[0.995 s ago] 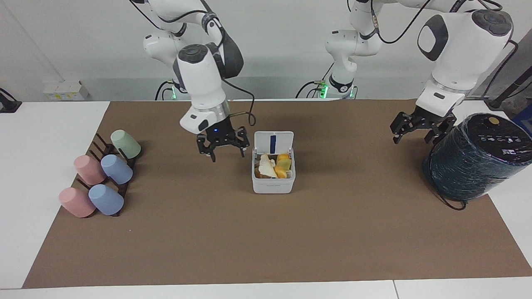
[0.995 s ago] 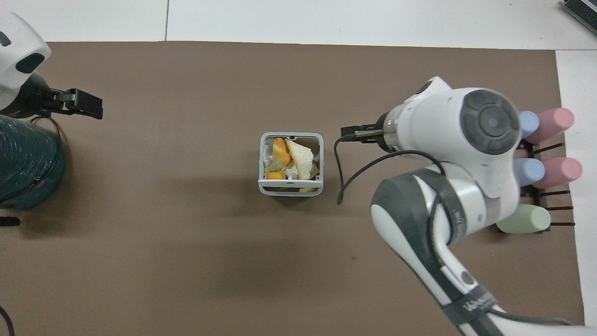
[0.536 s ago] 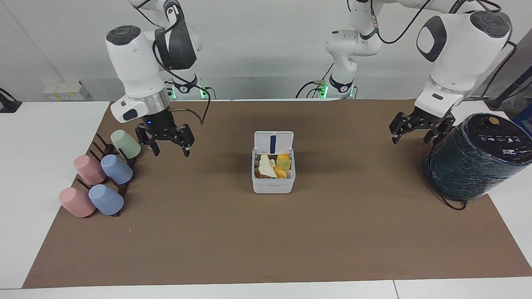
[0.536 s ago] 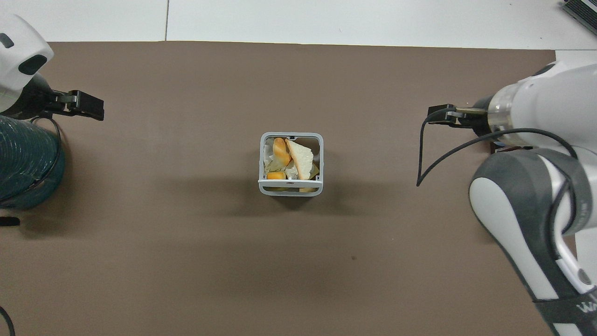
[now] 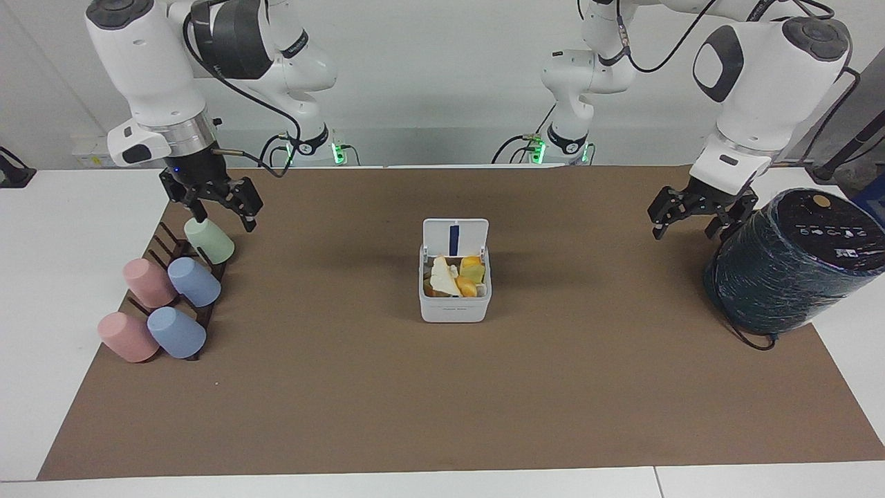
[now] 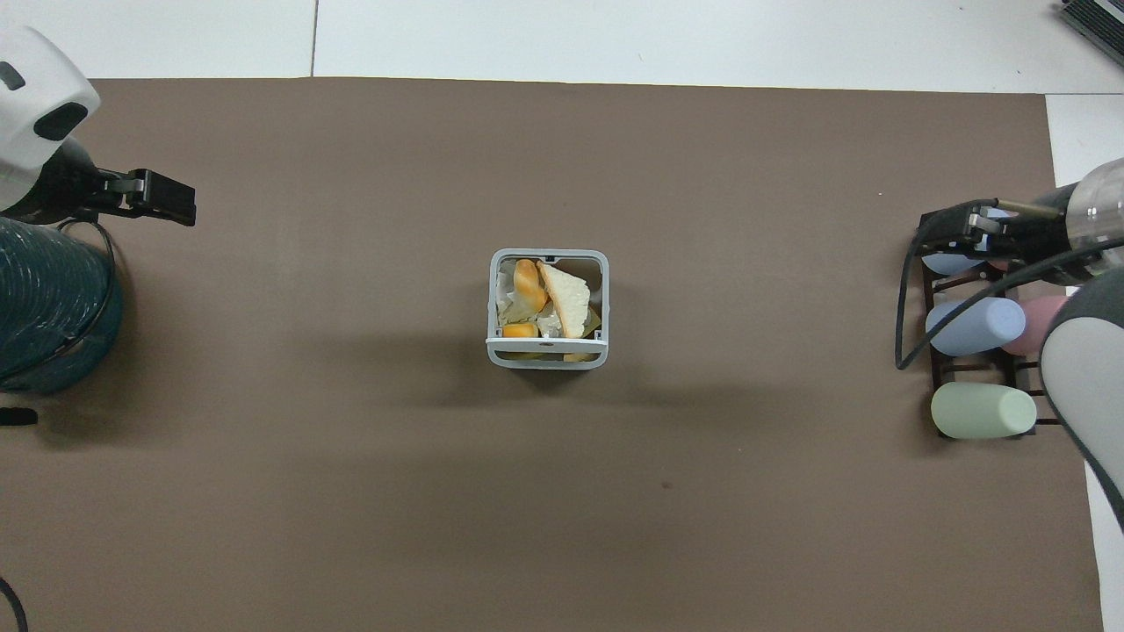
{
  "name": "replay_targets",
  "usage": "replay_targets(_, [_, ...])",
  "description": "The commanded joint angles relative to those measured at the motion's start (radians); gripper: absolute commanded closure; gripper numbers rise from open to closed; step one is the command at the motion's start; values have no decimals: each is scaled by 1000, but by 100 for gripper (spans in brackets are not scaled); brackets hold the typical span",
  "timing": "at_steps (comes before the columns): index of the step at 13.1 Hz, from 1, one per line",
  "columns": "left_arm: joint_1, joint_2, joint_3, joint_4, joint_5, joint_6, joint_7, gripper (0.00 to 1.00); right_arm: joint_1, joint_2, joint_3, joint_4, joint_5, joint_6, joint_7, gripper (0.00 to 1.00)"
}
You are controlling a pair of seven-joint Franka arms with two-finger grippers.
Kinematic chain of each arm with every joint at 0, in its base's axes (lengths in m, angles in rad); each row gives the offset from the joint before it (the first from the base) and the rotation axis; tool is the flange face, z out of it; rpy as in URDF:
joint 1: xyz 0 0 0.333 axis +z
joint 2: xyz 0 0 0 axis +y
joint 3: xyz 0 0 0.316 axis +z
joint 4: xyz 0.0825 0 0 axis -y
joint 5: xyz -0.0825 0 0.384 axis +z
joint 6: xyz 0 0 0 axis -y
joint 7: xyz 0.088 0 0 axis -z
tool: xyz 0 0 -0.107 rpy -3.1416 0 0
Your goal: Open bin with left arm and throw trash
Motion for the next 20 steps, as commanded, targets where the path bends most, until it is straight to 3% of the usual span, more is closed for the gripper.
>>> replay_targets(1, [-13,-32,5,-41,22,21,7,0,-17,-22,9,-7,-13,-76,0,0])
replay_targets(9, [-13,-34,5,-50,22,38,7,0,-11,-22,12,1,-42,-96,-104,0])
replay_targets(20, [-11,-34,5,-56,22,50,7,0,-5,-31,23,-18,-21,-79,-106,0])
